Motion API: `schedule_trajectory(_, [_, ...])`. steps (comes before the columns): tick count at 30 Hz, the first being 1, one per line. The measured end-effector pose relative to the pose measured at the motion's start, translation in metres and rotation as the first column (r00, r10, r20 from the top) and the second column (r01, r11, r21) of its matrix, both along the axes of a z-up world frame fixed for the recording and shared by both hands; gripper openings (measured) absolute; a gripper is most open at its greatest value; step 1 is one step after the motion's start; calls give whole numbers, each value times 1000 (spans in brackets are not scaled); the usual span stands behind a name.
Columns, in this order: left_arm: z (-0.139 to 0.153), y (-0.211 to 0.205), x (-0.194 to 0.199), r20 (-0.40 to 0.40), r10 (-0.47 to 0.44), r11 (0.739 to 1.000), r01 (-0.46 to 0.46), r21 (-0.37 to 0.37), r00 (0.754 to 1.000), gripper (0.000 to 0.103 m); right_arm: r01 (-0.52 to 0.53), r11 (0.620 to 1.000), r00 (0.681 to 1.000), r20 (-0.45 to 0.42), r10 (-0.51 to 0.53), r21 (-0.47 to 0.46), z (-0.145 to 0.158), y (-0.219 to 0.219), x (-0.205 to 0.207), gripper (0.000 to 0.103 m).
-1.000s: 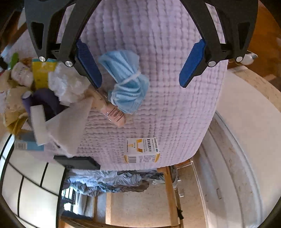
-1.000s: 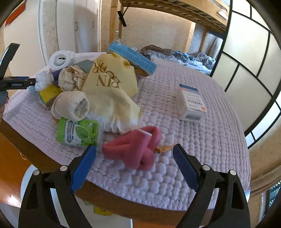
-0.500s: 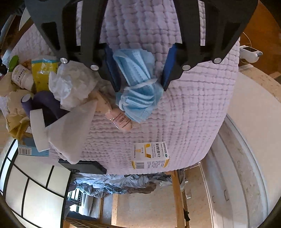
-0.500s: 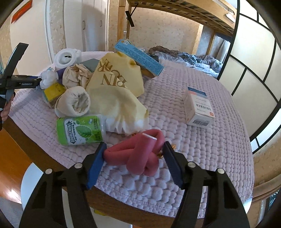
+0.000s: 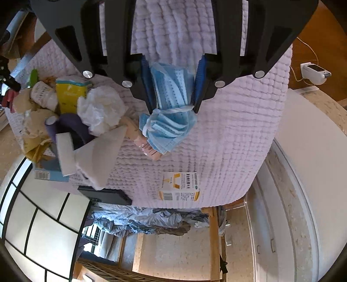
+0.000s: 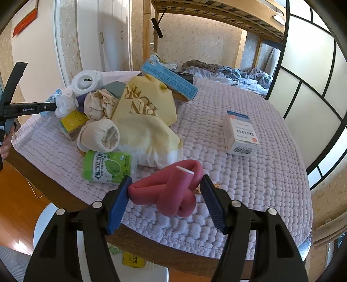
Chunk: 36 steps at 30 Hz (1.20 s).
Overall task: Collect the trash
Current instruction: 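Carry the blue mask and pink curler over the white bin with both tools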
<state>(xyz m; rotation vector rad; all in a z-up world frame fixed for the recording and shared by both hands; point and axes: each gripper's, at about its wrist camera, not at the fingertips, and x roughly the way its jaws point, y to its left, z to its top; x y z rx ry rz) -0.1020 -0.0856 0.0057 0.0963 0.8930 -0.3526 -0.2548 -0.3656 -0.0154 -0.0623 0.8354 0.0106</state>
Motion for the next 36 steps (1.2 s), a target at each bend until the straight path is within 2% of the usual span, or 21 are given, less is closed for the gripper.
schedule_trajectory(12, [15, -9, -35, -7, -12, 1000, 12, -29, 1000, 36, 38, 996, 999, -3, -38, 76, 11, -14, -21, 64])
schedule_trajectory(20, [16, -23, -60, -29, -40, 998, 39, -53, 999, 36, 29, 994, 1000, -7, -29, 109, 20, -2, -35, 64])
schedule_trajectory(36, [10, -55, -112, -69, -156, 987, 153, -38, 985, 36, -18, 991, 999, -33, 23, 133, 20, 28, -61, 64])
